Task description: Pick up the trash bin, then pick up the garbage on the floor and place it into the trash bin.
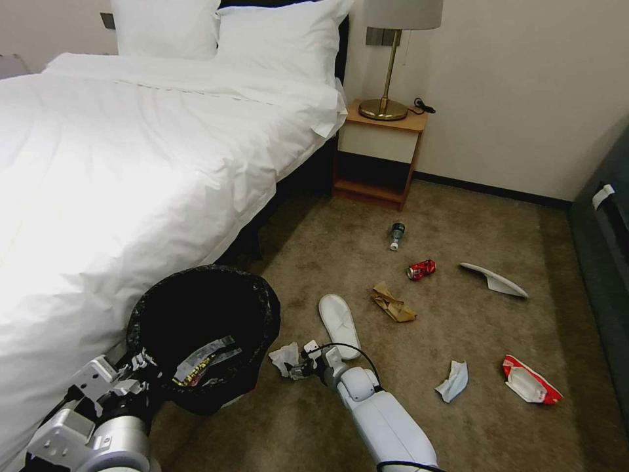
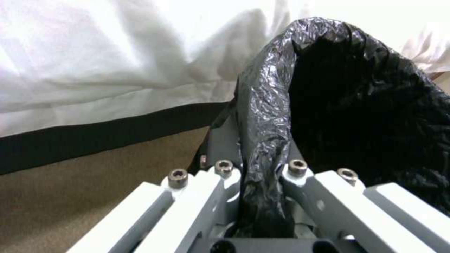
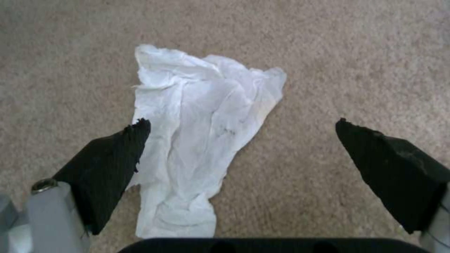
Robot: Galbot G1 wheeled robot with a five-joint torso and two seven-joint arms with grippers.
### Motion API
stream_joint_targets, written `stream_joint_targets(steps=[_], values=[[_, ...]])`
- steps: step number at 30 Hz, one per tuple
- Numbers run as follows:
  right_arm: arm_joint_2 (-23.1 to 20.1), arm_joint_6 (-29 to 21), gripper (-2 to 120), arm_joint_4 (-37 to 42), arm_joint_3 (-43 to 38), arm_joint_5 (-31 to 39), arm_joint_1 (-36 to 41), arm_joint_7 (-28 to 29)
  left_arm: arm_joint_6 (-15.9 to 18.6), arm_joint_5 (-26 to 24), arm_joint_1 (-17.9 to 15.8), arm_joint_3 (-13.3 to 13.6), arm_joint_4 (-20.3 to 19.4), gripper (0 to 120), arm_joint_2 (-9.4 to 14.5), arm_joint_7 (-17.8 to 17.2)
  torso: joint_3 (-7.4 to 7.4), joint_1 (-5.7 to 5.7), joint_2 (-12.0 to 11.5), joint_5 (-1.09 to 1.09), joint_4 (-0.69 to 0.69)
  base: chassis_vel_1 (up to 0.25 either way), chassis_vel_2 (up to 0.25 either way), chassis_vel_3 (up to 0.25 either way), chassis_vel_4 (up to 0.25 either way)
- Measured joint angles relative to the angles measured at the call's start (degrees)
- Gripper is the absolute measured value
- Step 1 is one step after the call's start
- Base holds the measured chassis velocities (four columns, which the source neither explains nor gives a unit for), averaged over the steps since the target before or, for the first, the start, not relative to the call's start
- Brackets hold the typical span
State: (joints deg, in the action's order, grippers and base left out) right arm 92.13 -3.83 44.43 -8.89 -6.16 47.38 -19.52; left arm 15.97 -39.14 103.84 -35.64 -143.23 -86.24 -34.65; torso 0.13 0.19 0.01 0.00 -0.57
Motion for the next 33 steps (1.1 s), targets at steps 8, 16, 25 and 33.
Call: stream_joint_targets(steps=[8,16,25,33], values=[[0.0,2.1,100,-0.2,0.8,2.2,0.5,1.1,-0.1,0.1,-0.2,0.0,0.0,5,0.0,0.0,0.00,0.00,0.0,0.00,0.00,0.000,0.000,0.000,0.000],[0.0,7.4,100,-0.9,1.7,5.7,0.7,3.5,-0.7,0.8,-0.3,-0.2,0.0,5,0.0,0.0,0.00,0.00,0.0,0.00,0.00,0.000,0.000,0.000,0.000],[0.0,7.7,100,-0.8,1.6,5.4,0.8,3.4,-0.7,0.8,-0.1,-0.2,0.0,5,0.0,0.1,0.00,0.00,0.0,0.00,0.00,0.000,0.000,0.000,0.000],[0.0,8.1,100,-0.6,1.6,5.4,1.1,3.1,-0.9,1.1,-0.2,-0.2,0.0,5,-0.1,-0.2,0.00,0.00,0.0,0.00,0.00,0.000,0.000,0.000,0.000]])
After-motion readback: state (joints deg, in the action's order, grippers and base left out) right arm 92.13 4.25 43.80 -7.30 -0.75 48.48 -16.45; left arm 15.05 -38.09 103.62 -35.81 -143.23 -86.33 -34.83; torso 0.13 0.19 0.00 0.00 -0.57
